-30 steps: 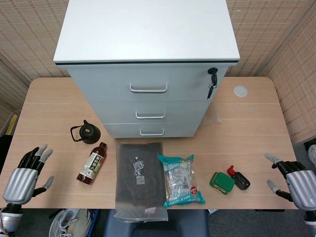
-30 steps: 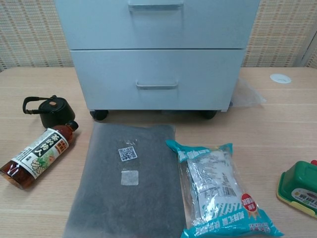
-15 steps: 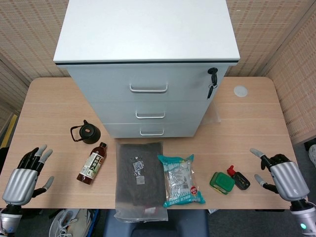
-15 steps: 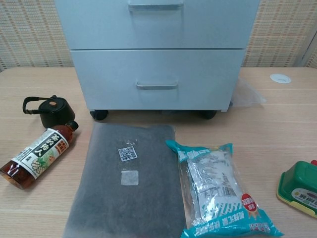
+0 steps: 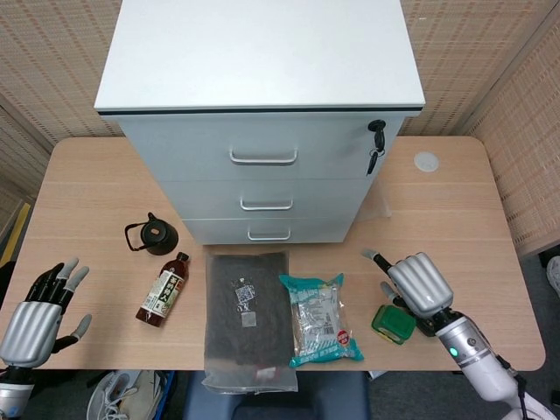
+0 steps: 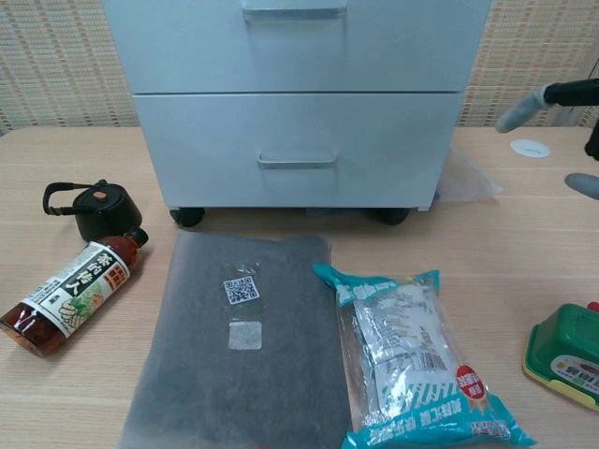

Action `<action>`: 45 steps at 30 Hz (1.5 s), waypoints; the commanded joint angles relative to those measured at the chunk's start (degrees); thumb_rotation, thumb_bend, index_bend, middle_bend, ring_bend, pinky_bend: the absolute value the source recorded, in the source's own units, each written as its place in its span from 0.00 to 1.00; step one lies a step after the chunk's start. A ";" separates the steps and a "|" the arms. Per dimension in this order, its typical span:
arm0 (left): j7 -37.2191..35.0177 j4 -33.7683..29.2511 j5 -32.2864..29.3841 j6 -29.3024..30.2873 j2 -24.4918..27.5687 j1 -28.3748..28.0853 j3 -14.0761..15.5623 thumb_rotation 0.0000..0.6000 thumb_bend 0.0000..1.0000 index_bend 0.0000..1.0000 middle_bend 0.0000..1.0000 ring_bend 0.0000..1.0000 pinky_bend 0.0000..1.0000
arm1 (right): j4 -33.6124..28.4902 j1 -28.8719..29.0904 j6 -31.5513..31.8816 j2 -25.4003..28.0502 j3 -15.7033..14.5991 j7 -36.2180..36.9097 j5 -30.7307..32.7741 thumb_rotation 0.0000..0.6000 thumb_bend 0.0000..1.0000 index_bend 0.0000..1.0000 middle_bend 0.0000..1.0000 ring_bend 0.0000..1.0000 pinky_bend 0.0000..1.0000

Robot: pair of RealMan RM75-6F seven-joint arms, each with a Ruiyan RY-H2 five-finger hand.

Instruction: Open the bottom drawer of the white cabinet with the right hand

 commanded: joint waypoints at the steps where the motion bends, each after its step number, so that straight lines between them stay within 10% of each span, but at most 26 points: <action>1: 0.02 0.02 -0.02 -0.03 0.04 -0.02 -0.05 1.00 0.32 0.09 0.00 0.03 0.11 | -2.15 4.75 -4.18 -3.85 2.81 -6.50 6.27 1.00 0.40 0.19 0.96 0.99 0.92; 21: -0.44 0.78 -0.13 -0.29 0.02 -0.12 -0.18 1.00 0.32 0.09 0.00 0.03 0.11 | 4.17 17.87 -6.89 -17.88 5.21 -19.67 25.52 1.00 0.44 0.19 0.99 1.00 1.00; 45: -1.28 2.01 -0.85 -0.98 -0.57 -0.33 -0.36 1.00 0.32 0.09 0.00 0.03 0.11 | 9.75 26.74 -6.86 -22.70 4.01 -21.83 33.67 1.00 0.44 0.19 0.99 1.00 1.00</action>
